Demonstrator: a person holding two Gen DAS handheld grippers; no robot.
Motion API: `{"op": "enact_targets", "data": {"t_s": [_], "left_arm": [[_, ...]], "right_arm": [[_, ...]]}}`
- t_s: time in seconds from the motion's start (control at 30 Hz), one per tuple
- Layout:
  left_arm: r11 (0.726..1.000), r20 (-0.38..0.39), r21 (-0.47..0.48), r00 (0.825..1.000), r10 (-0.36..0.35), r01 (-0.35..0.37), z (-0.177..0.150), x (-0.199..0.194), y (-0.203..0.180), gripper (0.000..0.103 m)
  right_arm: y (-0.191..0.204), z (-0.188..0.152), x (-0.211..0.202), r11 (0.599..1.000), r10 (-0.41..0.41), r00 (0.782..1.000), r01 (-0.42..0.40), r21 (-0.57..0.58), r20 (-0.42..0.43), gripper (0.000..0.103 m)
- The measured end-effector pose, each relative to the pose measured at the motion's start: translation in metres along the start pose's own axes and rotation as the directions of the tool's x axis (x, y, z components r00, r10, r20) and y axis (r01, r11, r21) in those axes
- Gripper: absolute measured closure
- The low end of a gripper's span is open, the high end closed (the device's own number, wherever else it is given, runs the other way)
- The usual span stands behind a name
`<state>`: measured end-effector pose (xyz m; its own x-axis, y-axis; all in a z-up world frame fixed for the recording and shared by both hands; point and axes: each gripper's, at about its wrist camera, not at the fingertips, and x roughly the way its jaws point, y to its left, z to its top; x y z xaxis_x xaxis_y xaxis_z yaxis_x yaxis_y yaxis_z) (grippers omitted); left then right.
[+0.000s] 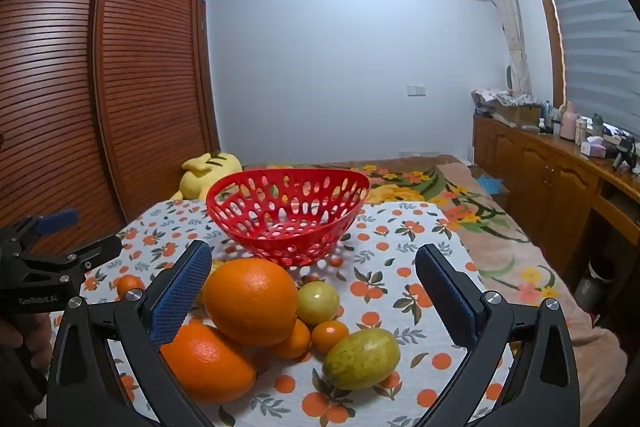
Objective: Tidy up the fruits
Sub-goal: 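Move both tools toward the fruit pile beside the red basket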
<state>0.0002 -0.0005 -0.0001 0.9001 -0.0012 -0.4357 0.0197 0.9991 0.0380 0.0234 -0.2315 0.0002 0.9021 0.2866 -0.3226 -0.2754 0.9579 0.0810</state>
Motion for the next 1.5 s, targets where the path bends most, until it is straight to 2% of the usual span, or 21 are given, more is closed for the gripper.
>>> {"op": "enact_targets", "data": {"t_s": [0.23, 0.27, 1.5], "left_arm": [[1.0, 0.001, -0.001, 1.0, -0.007, 0.007, -0.003, -0.003, -0.01, 0.0], [1.0, -0.007, -0.016, 1.0, -0.023, 0.023, -0.001, -0.004, -0.001, 0.0], [0.999, 0.002, -0.009, 0.999, -0.045, 0.045, 0.003, -0.014, -0.005, 0.0]], "right_arm": [[0.001, 0.0, 0.0, 1.0, -0.006, 1.0, 0.006, -0.011, -0.01, 0.0], [0.001, 0.0, 0.001, 1.0, -0.004, 1.0, 0.004, -0.01, -0.011, 0.0], [0.004, -0.001, -0.001, 1.0, -0.002, 1.0, 0.002, -0.014, -0.01, 0.0]]}}
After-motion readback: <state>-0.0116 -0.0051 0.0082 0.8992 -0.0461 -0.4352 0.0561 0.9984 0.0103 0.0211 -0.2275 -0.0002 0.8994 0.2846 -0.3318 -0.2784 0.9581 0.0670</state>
